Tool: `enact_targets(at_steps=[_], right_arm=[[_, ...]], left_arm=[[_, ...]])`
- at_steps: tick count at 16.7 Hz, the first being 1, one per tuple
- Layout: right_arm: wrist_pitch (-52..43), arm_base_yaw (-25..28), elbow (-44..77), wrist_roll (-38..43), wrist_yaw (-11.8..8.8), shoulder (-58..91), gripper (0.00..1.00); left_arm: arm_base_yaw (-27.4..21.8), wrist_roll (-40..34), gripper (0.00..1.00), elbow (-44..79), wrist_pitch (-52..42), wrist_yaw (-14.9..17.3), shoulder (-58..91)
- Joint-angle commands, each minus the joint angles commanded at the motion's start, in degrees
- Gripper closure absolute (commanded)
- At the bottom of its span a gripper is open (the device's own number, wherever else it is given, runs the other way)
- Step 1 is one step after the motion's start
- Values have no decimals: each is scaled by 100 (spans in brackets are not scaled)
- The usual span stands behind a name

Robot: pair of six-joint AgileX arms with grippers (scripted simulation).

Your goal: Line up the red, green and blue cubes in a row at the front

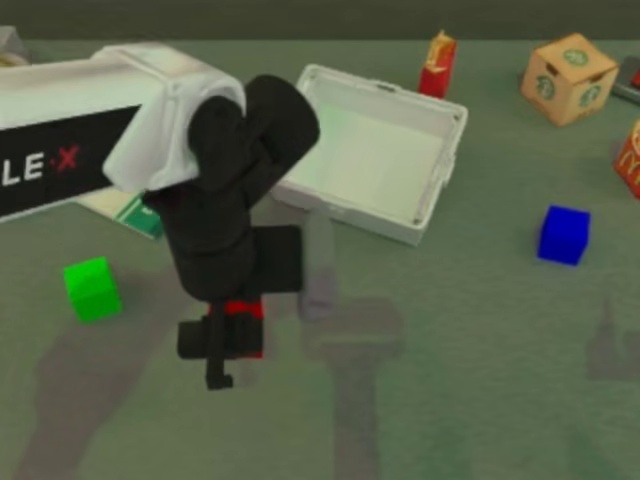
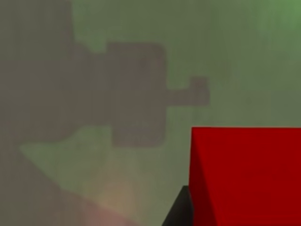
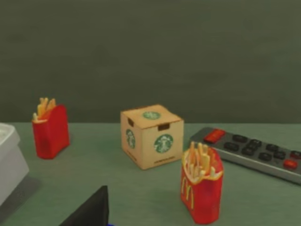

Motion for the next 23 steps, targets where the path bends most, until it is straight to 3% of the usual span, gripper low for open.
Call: enact_targets(at_steps=[6,13,18,23], right_arm=[[0,0,0,0,0,0,0],[0,0,0,0,0,0,0],[0,0,0,0,0,0,0],[0,0,0,0,0,0,0]], left_arm=[[-10,10,100,-95,94,-3,12],[-60,-18,100,-879,1443,1,531],[-68,-17,100,-952,1545,2,586],[-68,-17,62,-952,1545,2,586]])
